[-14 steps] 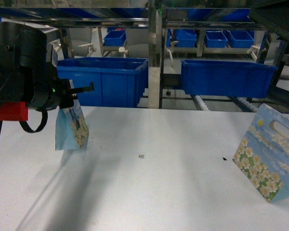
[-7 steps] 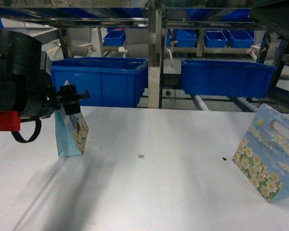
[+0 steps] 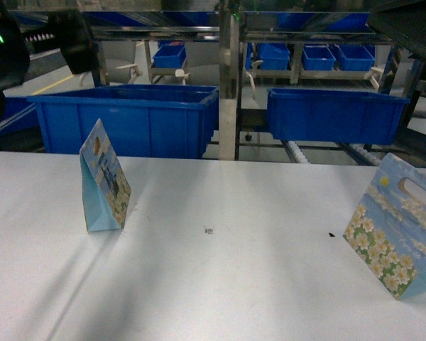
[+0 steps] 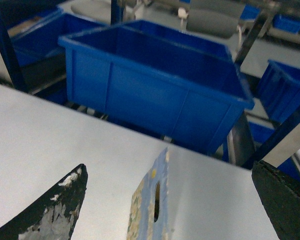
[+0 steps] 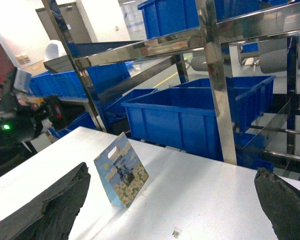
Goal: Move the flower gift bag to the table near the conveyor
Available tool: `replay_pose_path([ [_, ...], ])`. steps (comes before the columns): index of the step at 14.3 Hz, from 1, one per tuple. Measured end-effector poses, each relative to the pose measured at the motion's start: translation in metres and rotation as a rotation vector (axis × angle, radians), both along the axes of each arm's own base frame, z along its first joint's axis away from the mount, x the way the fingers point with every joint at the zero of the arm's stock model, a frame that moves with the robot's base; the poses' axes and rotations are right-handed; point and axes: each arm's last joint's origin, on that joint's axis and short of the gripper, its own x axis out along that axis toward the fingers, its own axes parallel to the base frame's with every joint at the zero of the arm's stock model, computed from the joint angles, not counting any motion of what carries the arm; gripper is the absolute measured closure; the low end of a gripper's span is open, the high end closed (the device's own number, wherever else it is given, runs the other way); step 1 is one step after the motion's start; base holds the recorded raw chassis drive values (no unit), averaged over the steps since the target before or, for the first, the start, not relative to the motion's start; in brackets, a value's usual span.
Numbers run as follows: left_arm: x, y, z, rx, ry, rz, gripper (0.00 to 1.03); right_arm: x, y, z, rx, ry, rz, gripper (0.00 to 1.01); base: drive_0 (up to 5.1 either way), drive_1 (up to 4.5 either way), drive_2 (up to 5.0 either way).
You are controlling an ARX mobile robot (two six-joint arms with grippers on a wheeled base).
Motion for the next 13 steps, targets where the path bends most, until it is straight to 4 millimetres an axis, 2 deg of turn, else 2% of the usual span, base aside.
replay_pose_path([
  [1,-0.004,-0.002,0.010,-0.002,-0.028,-0.001,0.05,0.000,0.000,0.000,0.000,0.000,0.000,0.03,0.0,0.00,0.0],
  [2,-0.003,-0.002,0.006,-0.001,-0.019,-0.001,0.05,0.000,0.000,0.000,0.000,0.000,0.000,0.03,0.0,0.00,0.0],
  [3,-0.006,0.002,0.001,0.018,-0.123,-0.079,0.12,0.000,0.000,0.000,0.000,0.001,-0.001,0.03,0.0,0.00,0.0],
  [4,-0.023,0.007,-0.009,0.084,-0.187,-0.170,0.25,-0.006,0.005,-0.003,-0.060,0.035,-0.194,0.13,0.0,0.00,0.0],
  [5,-0.041,0.010,-0.014,0.125,-0.212,-0.199,0.34,-0.018,0.002,-0.007,-0.139,0.007,-0.345,0.22,0.0,0.00,0.0],
  [6,-0.064,0.015,-0.013,0.169,-0.260,-0.204,0.48,-0.036,-0.010,-0.011,-0.235,-0.024,-0.569,0.38,0.0,0.00,0.0],
  [7,-0.078,0.018,-0.011,0.182,-0.281,-0.203,0.57,-0.044,-0.015,-0.012,-0.267,-0.034,-0.635,0.46,0.0,0.00,0.0],
  [11,-0.129,0.024,-0.031,0.199,-0.238,-0.222,0.99,-0.082,-0.024,-0.026,-0.326,-0.031,-0.650,0.88,0.0,0.00,0.0],
  [12,-0.143,0.034,-0.033,0.201,-0.238,-0.220,1.01,-0.093,-0.030,-0.028,-0.334,-0.042,-0.638,1.00,0.0,0.00,0.0],
  [13,-0.153,0.038,-0.033,0.204,-0.246,-0.199,1.01,-0.100,-0.036,-0.029,-0.333,-0.038,-0.657,0.99,0.0,0.00,0.0],
])
